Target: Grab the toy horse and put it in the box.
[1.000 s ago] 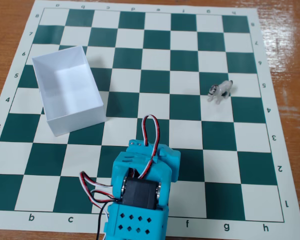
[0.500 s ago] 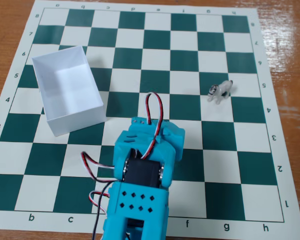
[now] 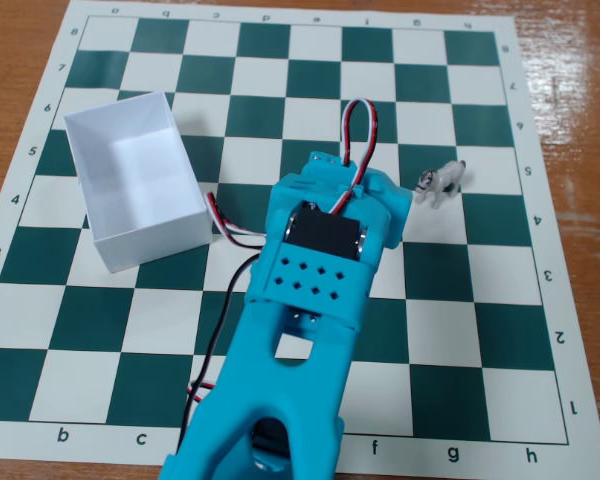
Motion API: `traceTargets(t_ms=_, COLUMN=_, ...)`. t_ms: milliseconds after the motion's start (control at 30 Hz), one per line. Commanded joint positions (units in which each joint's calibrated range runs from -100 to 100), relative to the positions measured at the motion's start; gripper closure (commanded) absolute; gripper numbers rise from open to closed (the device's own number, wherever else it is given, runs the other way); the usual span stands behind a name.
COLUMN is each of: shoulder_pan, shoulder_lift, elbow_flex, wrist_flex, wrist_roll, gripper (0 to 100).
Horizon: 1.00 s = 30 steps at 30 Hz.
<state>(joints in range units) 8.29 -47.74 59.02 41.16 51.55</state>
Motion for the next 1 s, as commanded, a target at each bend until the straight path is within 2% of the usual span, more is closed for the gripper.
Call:
traceTargets(t_ms=0, shoulder_pan=1.8, shoulder_lift=3.6, elbow_flex=-5.7, wrist_flex=-1.0, wrist_roll=-0.9, gripper=98)
traceTargets(t_ms=333, shoulder_pan=6.9, shoulder_lift=17.5, elbow_flex=-17.2, wrist_flex=-2.7, wrist_roll=-2.7, gripper=97)
traceTargets(t_ms=433, shoulder_pan=8.2, shoulder_lift=21.5, elbow_flex=-19.4, wrist_flex=-5.0, wrist_roll=-3.0, gripper=88)
traceTargets(t_ms=633, shoulder_pan=9.5, shoulder_lift=27.5, elbow_flex=-22.4, wrist_flex=-6.9, wrist_roll=-3.1, gripper=80)
traceTargets(t_ms=967, shoulder_pan=10.6, shoulder_lift=35.8, elbow_flex=-26.1, wrist_flex=-10.3, wrist_roll=-3.4, gripper=73)
